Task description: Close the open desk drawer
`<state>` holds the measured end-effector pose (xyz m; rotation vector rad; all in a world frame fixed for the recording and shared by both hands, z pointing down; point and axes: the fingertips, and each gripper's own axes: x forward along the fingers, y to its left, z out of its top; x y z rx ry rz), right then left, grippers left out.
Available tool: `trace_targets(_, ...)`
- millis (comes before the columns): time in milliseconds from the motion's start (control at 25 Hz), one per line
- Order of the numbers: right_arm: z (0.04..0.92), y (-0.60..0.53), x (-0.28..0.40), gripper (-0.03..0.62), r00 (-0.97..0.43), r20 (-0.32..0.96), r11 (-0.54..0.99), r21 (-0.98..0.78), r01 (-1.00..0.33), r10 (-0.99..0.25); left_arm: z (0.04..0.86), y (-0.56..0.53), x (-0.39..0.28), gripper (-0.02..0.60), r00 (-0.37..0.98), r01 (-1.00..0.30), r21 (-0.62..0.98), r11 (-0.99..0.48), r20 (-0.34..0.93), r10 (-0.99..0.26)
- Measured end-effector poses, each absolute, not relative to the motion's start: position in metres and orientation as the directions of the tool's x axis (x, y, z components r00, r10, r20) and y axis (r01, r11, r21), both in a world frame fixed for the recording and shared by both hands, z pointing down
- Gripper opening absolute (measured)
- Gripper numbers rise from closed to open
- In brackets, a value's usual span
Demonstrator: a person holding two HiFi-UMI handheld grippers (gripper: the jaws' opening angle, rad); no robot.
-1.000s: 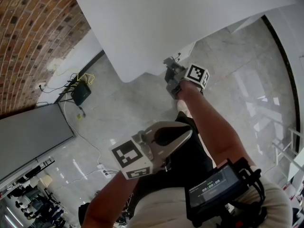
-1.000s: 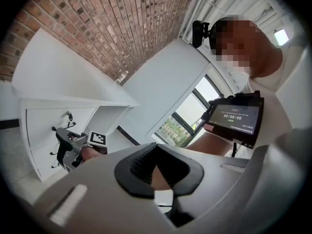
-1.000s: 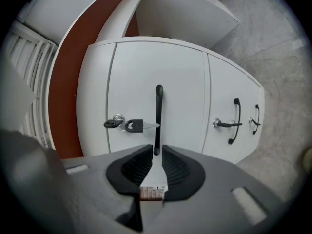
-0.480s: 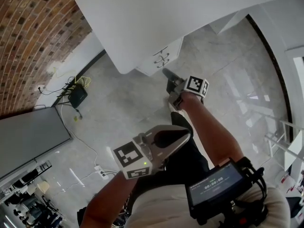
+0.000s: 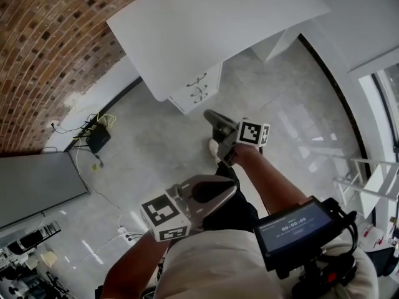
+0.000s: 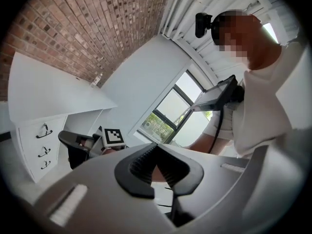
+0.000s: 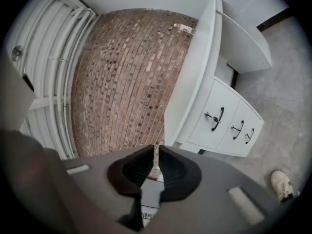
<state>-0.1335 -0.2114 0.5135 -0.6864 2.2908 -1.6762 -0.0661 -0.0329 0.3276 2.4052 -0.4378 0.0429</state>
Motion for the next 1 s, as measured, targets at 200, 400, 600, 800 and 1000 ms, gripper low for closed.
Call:
trace_targets(200, 0.448, -0.189, -0.124, 0.029, -0.866, 0.056, 0.304, -0.924, -0.234, -0.496, 0.295, -0.009, -0.066, 0.006, 0.948, -0.305, 0.606, -0.734, 0.124, -0.292)
trace_targets(400, 0.391, -0.168, -0.123, 0.028, -0.884, 0.038, 0.403, -0.88, -0.25, -0.465, 0.273, 0.003, -0.071, 0.006, 0.946, -0.305, 0.604, -0.736, 0.1, -0.31)
trace_targets(600, 0.337, -0.148, -0.101, 0.028, -0.898, 0.02, 0.49, -0.832, -0.259, -0.44, 0.253, 0.018, -0.049, 0.006, 0.947, -0.302, 0.584, -0.753, 0.095, -0.306)
trace_targets(800, 0.303, -0.133, -0.118, 0.028, -0.916, -0.004, 0.531, -0.816, -0.229, -0.402, 0.245, 0.015, -0.06, 0.006, 0.946, -0.301, 0.583, -0.755, 0.085, -0.312)
trace_targets(1000, 0.287, -0.12, -0.126, 0.028, -0.931, -0.016, 0.573, -0.791, -0.211, -0.365, 0.247, 0.013, -0.064, 0.006, 0.949, -0.298, 0.575, -0.762, 0.093, -0.301)
